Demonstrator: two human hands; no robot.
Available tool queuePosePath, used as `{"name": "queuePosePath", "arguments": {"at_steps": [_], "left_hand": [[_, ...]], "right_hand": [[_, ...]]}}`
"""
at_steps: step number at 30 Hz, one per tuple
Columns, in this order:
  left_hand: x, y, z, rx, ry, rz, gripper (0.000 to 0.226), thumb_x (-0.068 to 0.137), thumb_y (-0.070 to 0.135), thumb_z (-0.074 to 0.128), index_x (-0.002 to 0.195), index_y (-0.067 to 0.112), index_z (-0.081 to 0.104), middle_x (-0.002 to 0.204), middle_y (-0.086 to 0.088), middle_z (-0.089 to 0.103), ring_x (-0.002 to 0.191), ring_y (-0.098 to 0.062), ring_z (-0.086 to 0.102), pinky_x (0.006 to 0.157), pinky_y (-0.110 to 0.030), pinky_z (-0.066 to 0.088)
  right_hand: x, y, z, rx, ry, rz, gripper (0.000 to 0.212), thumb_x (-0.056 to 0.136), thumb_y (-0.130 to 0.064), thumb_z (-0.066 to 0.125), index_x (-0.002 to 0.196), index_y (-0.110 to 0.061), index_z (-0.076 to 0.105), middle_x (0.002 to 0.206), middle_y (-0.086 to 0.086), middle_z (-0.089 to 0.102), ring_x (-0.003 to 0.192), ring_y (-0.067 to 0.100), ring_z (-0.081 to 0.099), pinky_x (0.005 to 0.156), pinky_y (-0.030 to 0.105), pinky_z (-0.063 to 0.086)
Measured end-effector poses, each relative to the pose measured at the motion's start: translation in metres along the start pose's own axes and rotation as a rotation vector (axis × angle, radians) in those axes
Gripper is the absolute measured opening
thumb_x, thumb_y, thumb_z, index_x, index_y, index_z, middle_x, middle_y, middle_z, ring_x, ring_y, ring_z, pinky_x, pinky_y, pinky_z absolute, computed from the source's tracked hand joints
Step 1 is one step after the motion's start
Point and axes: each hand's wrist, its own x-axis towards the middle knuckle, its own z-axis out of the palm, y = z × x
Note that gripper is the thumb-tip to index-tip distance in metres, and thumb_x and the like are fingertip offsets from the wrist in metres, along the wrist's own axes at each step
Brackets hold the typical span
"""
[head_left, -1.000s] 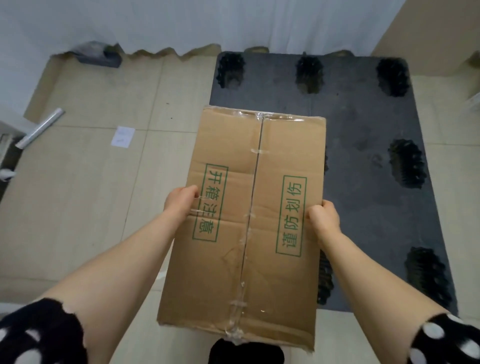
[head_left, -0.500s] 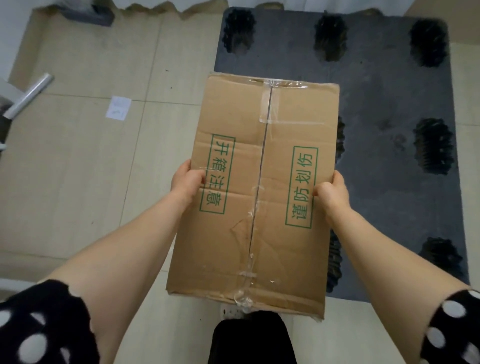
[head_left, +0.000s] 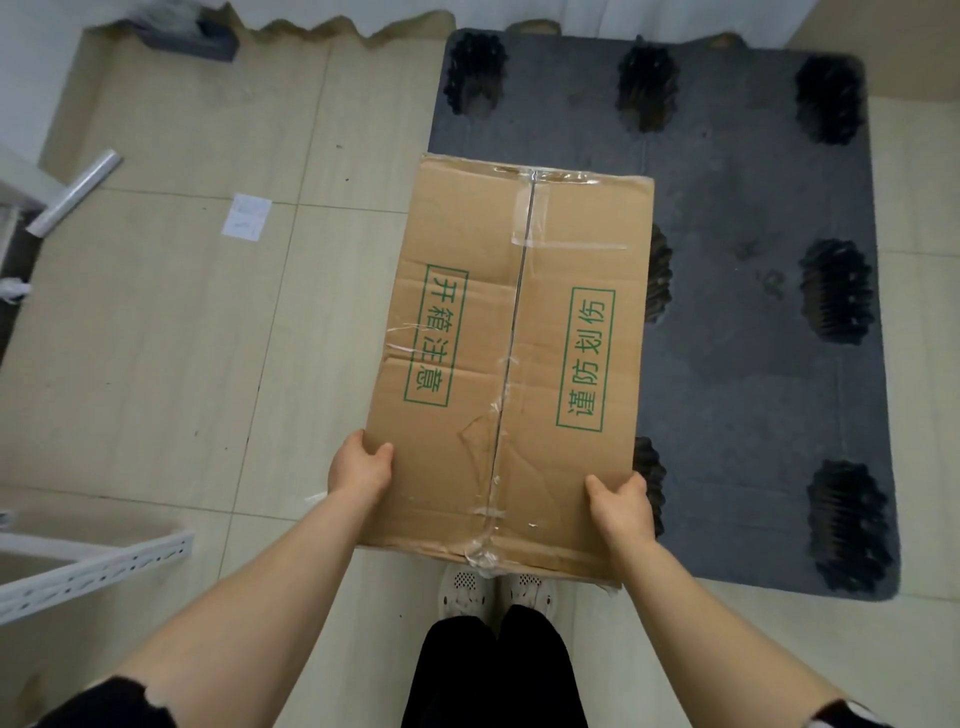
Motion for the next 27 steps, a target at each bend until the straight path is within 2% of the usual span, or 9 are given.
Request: {"name": "queuePosePath", "arguments": {"at_steps": [5,9,17,27], "left_hand": [[0.000,0.002,0.004,-0.033,0.065,0.031,0.045,0.096,0.018,0.052,0.138,0.004,0.045,0.135,-0.017,0.053,0.123,-0.035,0.050,0.104,-0.038,0.040],[0.002,0.013,0.007,-0.061,0.065,0.066,0.042,0.096,0.013,0.049,0.137,0.006,0.045,0.135,-0.014,0.052,0.123,-0.034,0.049,0.103,-0.038,0.039],[0.008,0.021,0.012,-0.085,0.068,0.057,0.034,0.093,0.012,0.050,0.127,0.007,0.053,0.125,-0.014,0.059,0.114,-0.034,0.055,0.096,-0.036,0.043],[0.015,0.025,0.011,-0.053,0.111,0.050,0.032,0.094,0.011,0.049,0.125,0.003,0.056,0.125,-0.017,0.059,0.114,-0.037,0.054,0.099,-0.040,0.044]], "right_hand": [[0.004,-0.001,-0.001,-0.039,0.042,-0.053,0.051,0.096,-0.025,0.053,0.138,-0.001,0.037,0.138,0.017,0.049,0.126,0.036,0.046,0.105,0.043,0.038],[0.013,-0.015,-0.008,-0.065,0.039,-0.106,0.052,0.098,-0.023,0.050,0.142,-0.001,0.031,0.142,0.018,0.044,0.129,0.036,0.042,0.107,0.043,0.034],[0.019,-0.025,-0.016,-0.105,-0.026,-0.085,0.052,0.100,-0.023,0.046,0.143,-0.001,0.026,0.143,0.018,0.040,0.130,0.036,0.041,0.105,0.043,0.035],[0.016,-0.030,-0.014,-0.133,-0.002,-0.116,0.048,0.101,-0.022,0.044,0.141,-0.001,0.028,0.142,0.017,0.042,0.129,0.035,0.042,0.103,0.040,0.037]]}}
